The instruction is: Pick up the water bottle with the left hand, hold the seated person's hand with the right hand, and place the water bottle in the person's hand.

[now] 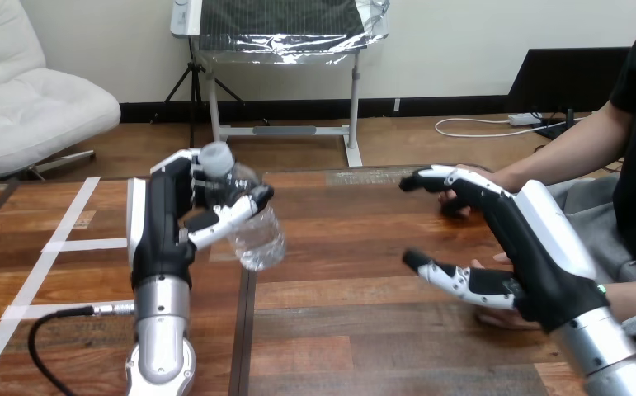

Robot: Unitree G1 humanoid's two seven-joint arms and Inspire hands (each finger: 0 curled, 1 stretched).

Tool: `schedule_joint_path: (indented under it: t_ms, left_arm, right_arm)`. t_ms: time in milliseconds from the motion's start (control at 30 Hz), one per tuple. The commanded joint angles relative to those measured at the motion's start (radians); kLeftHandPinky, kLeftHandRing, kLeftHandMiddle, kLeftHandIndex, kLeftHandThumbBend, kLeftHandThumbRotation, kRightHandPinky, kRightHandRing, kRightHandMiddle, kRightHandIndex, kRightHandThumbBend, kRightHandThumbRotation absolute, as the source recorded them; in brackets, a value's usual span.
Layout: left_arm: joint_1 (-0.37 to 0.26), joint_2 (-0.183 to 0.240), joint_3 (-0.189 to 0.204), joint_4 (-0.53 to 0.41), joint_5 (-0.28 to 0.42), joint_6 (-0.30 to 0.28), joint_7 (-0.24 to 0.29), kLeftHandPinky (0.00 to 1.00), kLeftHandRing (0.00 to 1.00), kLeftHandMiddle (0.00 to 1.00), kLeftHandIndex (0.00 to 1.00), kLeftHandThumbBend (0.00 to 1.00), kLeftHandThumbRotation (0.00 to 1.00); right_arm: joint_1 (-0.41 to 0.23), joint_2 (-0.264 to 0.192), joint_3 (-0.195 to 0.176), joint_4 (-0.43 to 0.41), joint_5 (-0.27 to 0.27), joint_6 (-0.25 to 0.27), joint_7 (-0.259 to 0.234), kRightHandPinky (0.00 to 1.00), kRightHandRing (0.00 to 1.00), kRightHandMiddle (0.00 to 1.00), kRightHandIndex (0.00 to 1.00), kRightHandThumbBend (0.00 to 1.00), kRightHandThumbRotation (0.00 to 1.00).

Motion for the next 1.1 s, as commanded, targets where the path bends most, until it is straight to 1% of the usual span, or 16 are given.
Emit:
schedule_joint_path:
  t_ms: [0,33,100,133,200,233,300,333,433,500,567,733,867,900,967,1067]
  left_arm:
    - [-0.04,-0.014,0.003,-0.085,-0.004,-0.036,-0.006,0.43,0.42,0.44,0.51,0.62,0.0]
    - [-0.037,-0.016,0.003,-0.091,-0.007,-0.032,-0.009,0.43,0.42,0.44,0.51,0.62,0.0]
    - [-0.034,-0.019,0.004,-0.098,-0.01,-0.027,-0.012,0.43,0.42,0.44,0.51,0.62,0.0]
    - [-0.031,-0.022,0.005,-0.103,-0.011,-0.024,-0.012,0.43,0.42,0.44,0.51,0.62,0.0]
    - [-0.029,-0.025,0.006,-0.109,-0.011,-0.02,-0.012,0.43,0.42,0.44,0.5,0.62,0.0]
    - [-0.027,-0.026,0.006,-0.11,-0.011,-0.02,-0.012,0.43,0.42,0.44,0.5,0.62,0.0]
    - [-0.026,-0.027,0.006,-0.111,-0.01,-0.02,-0.013,0.43,0.42,0.44,0.5,0.63,0.0]
    - [-0.024,-0.028,0.006,-0.113,-0.009,-0.019,-0.014,0.43,0.42,0.44,0.5,0.63,0.0]
    - [-0.02,-0.031,0.006,-0.121,-0.008,-0.016,-0.017,0.43,0.42,0.44,0.5,0.63,0.0]
    - [-0.018,-0.033,0.006,-0.126,-0.008,-0.014,-0.019,0.43,0.42,0.44,0.5,0.62,0.0]
    - [-0.015,-0.037,0.007,-0.135,-0.006,-0.002,-0.017,0.43,0.42,0.44,0.5,0.62,0.0]
    - [-0.012,-0.043,0.009,-0.14,-0.006,0.006,-0.015,0.43,0.42,0.44,0.5,0.63,0.0]
    - [-0.012,-0.043,0.008,-0.138,0.004,0.011,-0.008,0.42,0.42,0.44,0.5,0.63,0.0]
    - [-0.009,-0.046,0.008,-0.144,0.005,0.02,-0.008,0.41,0.41,0.44,0.5,0.63,0.0]
    - [-0.006,-0.05,0.009,-0.152,0.005,0.03,-0.008,0.41,0.41,0.44,0.5,0.62,0.0]
    - [-0.007,-0.052,0.009,-0.148,0.007,0.026,-0.005,0.41,0.41,0.44,0.5,0.62,0.0]
  right_arm:
    - [-0.069,-0.07,-0.055,-0.077,-0.004,0.071,0.043,0.7,0.82,0.86,0.78,0.69,0.0]
    - [-0.068,-0.087,-0.059,-0.083,-0.008,0.088,0.058,0.71,0.82,0.86,0.78,0.7,0.0]
    - [-0.067,-0.104,-0.063,-0.09,-0.012,0.105,0.074,0.72,0.83,0.88,0.8,0.7,0.0]
    - [-0.067,-0.12,-0.067,-0.097,-0.02,0.124,0.09,0.72,0.84,0.88,0.81,0.7,0.0]
    - [-0.067,-0.136,-0.069,-0.107,-0.028,0.148,0.107,0.73,0.84,0.89,0.81,0.7,0.0]
    - [-0.068,-0.153,-0.072,-0.108,-0.042,0.161,0.119,0.74,0.85,0.89,0.82,0.71,0.01]
    - [-0.069,-0.173,-0.073,-0.111,-0.057,0.176,0.131,0.74,0.85,0.89,0.82,0.72,0.0]
    - [-0.072,-0.193,-0.073,-0.107,-0.075,0.18,0.138,0.74,0.85,0.89,0.82,0.73,0.0]
    - [-0.08,-0.229,-0.075,-0.097,-0.105,0.188,0.147,0.73,0.84,0.89,0.83,0.76,0.0]
    - [-0.085,-0.242,-0.076,-0.091,-0.115,0.194,0.149,0.73,0.83,0.88,0.82,0.79,0.0]
    - [-0.094,-0.265,-0.077,-0.082,-0.119,0.22,0.176,0.72,0.82,0.87,0.82,0.81,0.0]
    - [-0.112,-0.311,-0.07,-0.067,-0.126,0.258,0.228,0.73,0.83,0.87,0.83,0.85,0.0]
    - [-0.124,-0.336,-0.066,-0.062,-0.136,0.29,0.261,0.74,0.84,0.87,0.83,0.86,0.0]
    - [-0.134,-0.36,-0.057,-0.056,-0.155,0.317,0.285,0.76,0.85,0.87,0.83,0.87,0.0]
    - [-0.146,-0.388,-0.045,-0.049,-0.178,0.347,0.313,0.76,0.85,0.88,0.83,0.87,0.0]
    - [-0.154,-0.399,-0.04,-0.047,-0.196,0.379,0.346,0.77,0.86,0.88,0.83,0.86,0.0]
